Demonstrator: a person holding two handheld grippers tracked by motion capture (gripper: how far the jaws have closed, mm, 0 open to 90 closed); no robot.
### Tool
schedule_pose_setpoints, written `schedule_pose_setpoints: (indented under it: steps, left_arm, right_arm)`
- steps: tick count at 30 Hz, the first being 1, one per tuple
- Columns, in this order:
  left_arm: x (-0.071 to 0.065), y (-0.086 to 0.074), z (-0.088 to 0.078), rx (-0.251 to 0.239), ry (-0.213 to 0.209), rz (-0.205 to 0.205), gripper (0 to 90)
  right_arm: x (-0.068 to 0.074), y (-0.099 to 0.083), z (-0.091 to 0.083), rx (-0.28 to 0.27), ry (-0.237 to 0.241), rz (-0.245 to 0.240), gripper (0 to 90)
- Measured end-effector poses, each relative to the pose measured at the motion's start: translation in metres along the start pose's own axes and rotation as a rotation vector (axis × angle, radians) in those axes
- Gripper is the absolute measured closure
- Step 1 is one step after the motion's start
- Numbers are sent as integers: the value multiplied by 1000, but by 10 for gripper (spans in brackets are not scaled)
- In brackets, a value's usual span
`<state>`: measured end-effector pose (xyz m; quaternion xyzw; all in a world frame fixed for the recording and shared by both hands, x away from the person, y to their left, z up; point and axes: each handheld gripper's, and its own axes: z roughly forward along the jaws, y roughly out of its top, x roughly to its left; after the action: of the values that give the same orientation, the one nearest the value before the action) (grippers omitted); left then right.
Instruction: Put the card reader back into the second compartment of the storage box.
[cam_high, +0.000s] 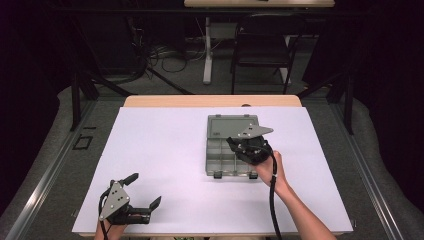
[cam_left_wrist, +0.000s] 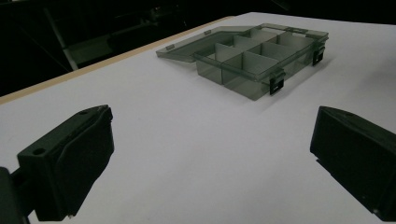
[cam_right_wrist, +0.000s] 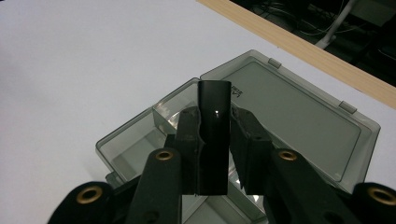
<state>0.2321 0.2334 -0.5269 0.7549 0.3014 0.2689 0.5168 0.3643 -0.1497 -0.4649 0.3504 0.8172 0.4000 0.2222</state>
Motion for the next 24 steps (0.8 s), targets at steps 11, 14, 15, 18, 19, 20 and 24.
schedule_pose_setpoints:
  steps: [11,14,15,18,19,20,24]
  left_arm:
    - [0,0,0,-1,-1,-3,0]
    - [0,0,0,0,-1,-5,0]
    - [0,0,0,0,-1,-6,0]
    - [0,0,0,0,-2,-6,0]
    - [0,0,1,0,-2,-5,0]
    - [0,0,1,0,-2,-5,0]
    - [1,0,0,0,-1,-6,0]
  right_arm:
    - [-7,9,18,40,-15,12,736]
    - [-8,10,23,61,-16,14,736]
    - [-8,11,25,65,-17,11,736]
    - [-9,12,30,81,-20,19,736]
    - [-9,12,32,85,-20,20,736]
    - [-10,13,33,92,-20,23,736]
    - [-11,13,40,113,-26,32,736]
